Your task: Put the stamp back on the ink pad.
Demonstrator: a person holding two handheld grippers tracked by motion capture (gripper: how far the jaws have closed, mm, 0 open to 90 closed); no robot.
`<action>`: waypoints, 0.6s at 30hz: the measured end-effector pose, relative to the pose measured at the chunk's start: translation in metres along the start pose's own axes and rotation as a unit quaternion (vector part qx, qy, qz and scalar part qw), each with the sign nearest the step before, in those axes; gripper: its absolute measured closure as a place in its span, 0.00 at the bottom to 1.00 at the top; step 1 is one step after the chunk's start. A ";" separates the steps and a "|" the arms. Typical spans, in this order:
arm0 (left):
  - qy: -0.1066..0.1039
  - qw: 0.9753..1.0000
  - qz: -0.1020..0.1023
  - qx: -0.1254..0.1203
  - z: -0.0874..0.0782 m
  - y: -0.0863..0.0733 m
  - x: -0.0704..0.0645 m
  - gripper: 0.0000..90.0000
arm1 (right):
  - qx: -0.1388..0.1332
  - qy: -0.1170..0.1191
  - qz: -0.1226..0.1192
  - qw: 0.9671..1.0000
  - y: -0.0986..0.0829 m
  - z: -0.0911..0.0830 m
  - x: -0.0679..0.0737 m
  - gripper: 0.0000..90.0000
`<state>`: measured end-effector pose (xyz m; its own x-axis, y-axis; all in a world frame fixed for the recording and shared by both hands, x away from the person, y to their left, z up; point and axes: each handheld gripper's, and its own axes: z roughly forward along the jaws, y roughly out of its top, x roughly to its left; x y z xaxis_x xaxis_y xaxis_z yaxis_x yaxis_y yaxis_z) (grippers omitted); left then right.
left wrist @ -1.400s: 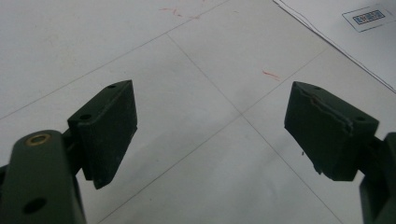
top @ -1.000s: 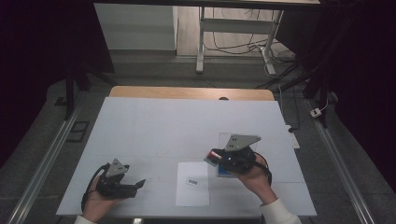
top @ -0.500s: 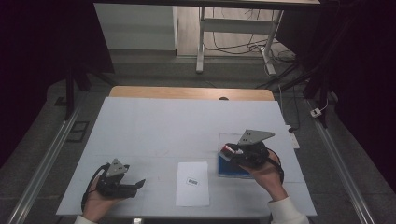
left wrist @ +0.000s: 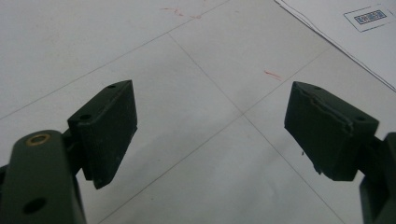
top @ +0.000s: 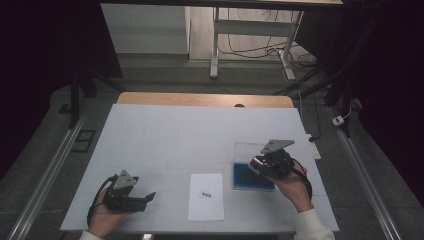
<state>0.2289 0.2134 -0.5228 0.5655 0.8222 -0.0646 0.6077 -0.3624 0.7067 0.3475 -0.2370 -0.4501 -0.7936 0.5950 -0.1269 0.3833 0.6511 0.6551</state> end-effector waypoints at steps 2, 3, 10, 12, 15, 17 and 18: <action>-0.001 1.000 0.000 0.000 0.000 0.000 0.000 0.20 | 0.010 0.006 0.001 1.000 -0.002 0.003 0.000 0.77; -0.001 1.000 0.000 0.000 0.000 0.000 0.000 0.20 | 0.013 0.008 0.003 1.000 -0.002 0.005 0.000 0.77; 0.000 1.000 0.000 0.000 0.000 -0.001 0.001 0.20 | 0.036 0.016 -0.004 0.999 -0.006 0.013 0.002 0.77; 0.000 1.000 0.000 0.000 0.000 0.000 0.000 0.20 | 0.041 0.018 -0.006 0.999 -0.007 0.016 0.003 0.77; -0.001 1.000 0.000 0.001 0.001 0.000 0.000 0.20 | 0.045 0.018 -0.012 0.999 -0.008 0.018 0.004 0.77; -0.001 1.000 0.000 0.001 0.001 0.000 0.000 0.20 | 0.047 0.019 -0.011 0.999 -0.009 0.020 0.005 0.77; -0.001 1.000 0.000 0.001 0.001 0.000 0.000 0.20 | 0.048 0.019 -0.015 0.999 -0.009 0.020 0.005 0.77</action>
<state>0.2293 0.2135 -0.5234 0.5669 0.8211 -0.0664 0.6084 -0.3630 0.7058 0.3493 -0.2302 -0.4719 -0.8217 0.5579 -0.1160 0.4018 0.7116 0.5763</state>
